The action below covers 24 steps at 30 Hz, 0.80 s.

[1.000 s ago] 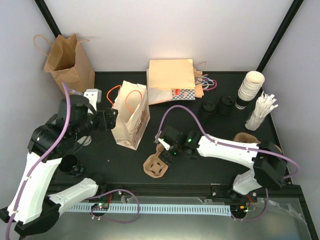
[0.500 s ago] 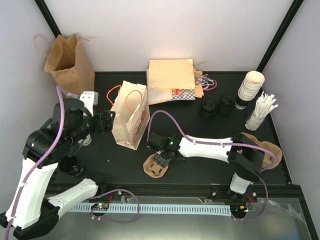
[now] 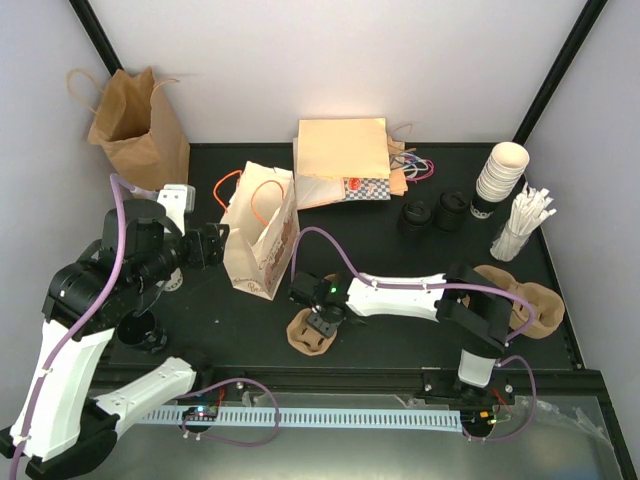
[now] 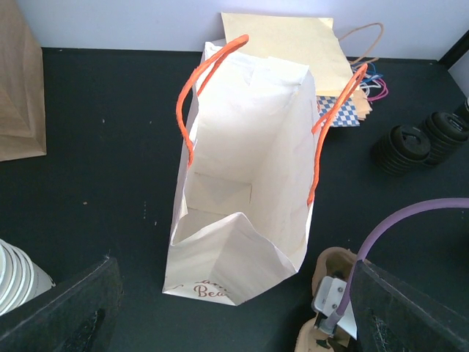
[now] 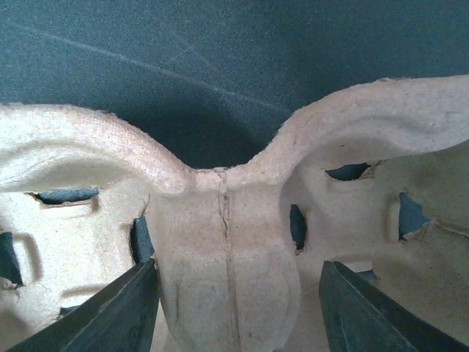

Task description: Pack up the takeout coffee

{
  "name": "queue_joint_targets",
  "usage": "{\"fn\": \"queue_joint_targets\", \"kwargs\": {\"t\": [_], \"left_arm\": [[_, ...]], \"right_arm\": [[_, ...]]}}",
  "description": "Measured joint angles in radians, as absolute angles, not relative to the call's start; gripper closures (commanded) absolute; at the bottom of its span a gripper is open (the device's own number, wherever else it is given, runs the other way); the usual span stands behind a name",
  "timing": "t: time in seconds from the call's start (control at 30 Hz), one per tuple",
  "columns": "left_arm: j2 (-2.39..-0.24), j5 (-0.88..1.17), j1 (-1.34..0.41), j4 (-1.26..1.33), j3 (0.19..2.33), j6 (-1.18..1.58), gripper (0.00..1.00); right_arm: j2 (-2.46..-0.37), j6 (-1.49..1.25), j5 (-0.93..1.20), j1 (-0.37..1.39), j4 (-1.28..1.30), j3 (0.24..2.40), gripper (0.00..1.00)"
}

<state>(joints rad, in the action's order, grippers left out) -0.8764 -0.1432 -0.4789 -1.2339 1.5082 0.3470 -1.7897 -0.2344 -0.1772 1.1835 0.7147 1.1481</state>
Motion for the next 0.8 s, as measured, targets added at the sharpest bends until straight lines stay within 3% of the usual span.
{"fn": "queue_joint_targets", "kwargs": {"t": [0.23,0.47,0.8], "left_arm": [[-0.876,-0.143,-0.479,-1.234,1.507,0.342,0.12],[-0.876,-0.143,-0.479,-1.234,1.506,0.339,0.12],[-0.876,-0.143,-0.479,-1.234,1.507,0.336,0.12]], "right_arm": [[-1.79,-0.24,-0.182,1.184,0.712,1.148,0.53],[-1.78,-0.245,-0.207,1.184,0.709,1.148,0.6],[-1.641,-0.245,-0.25,1.184,0.707,1.148,0.6]]}}
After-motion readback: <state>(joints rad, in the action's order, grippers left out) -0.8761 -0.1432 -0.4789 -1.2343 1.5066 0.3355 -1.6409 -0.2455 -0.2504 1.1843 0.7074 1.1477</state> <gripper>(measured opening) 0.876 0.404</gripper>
